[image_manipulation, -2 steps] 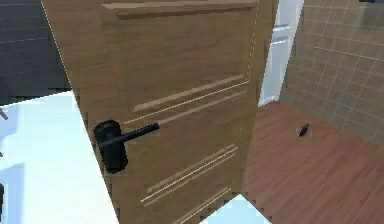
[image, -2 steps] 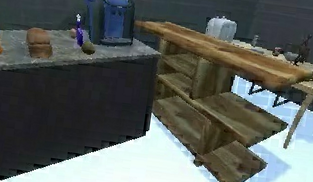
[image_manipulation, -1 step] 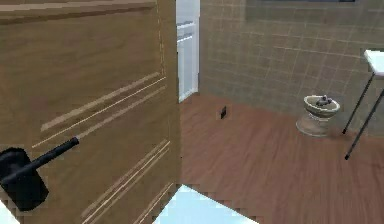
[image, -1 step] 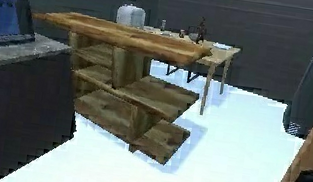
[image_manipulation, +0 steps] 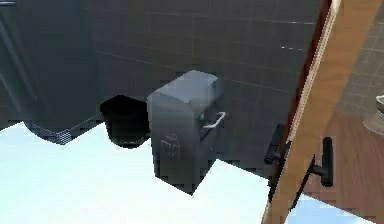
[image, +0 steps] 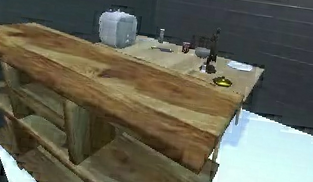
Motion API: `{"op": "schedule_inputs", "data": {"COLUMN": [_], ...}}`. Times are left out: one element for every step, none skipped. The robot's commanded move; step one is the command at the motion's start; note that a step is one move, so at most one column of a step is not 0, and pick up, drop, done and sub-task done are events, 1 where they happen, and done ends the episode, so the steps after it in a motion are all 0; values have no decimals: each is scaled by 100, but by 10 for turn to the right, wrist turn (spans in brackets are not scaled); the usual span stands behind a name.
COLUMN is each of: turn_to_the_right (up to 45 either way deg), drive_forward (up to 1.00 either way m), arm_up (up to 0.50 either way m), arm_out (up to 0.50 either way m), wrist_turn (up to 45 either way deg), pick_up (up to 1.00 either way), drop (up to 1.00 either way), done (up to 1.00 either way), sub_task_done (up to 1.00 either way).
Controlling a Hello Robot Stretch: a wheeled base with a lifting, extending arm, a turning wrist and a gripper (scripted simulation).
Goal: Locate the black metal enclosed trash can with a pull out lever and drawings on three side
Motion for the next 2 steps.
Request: {"op": "schedule_inputs", "data": {"turn_to_the_right": [450, 450], "drive_forward": [0, 0], "arm_up": [0, 0], "arm_out": [0, 0], "wrist_turn": [0, 0], "pick_up": [0, 0], "drop": [0, 0], "done": [0, 0], "sub_task_done": [0, 0]}}
